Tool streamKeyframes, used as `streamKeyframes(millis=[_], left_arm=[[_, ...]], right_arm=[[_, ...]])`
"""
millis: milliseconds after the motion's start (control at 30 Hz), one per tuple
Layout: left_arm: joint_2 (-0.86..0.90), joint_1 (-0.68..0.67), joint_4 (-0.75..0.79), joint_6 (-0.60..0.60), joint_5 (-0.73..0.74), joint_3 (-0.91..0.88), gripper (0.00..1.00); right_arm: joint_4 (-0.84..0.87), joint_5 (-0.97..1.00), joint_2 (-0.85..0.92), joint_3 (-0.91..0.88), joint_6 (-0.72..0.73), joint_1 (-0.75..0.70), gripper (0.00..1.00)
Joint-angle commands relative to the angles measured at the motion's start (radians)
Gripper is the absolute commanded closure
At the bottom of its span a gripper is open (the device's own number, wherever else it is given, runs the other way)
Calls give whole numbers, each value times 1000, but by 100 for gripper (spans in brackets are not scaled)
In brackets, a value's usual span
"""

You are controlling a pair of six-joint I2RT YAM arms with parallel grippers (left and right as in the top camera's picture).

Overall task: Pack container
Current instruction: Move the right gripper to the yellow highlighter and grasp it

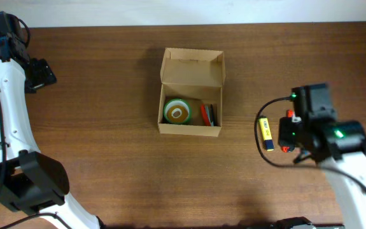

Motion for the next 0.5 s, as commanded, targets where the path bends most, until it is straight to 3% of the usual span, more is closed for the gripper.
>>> streamKeyframes(millis=[0, 233, 467], left_arm=[[-30, 6, -1, 16, 4, -5, 0], [-30, 6, 0, 16, 4, -5, 0], [-30, 6, 0, 16, 4, -5, 0]], right_arm=[[40, -129, 121, -29, -137, -46, 48], [69, -278, 415, 2, -209, -124, 48], [97, -290, 534, 46, -222, -125, 48]])
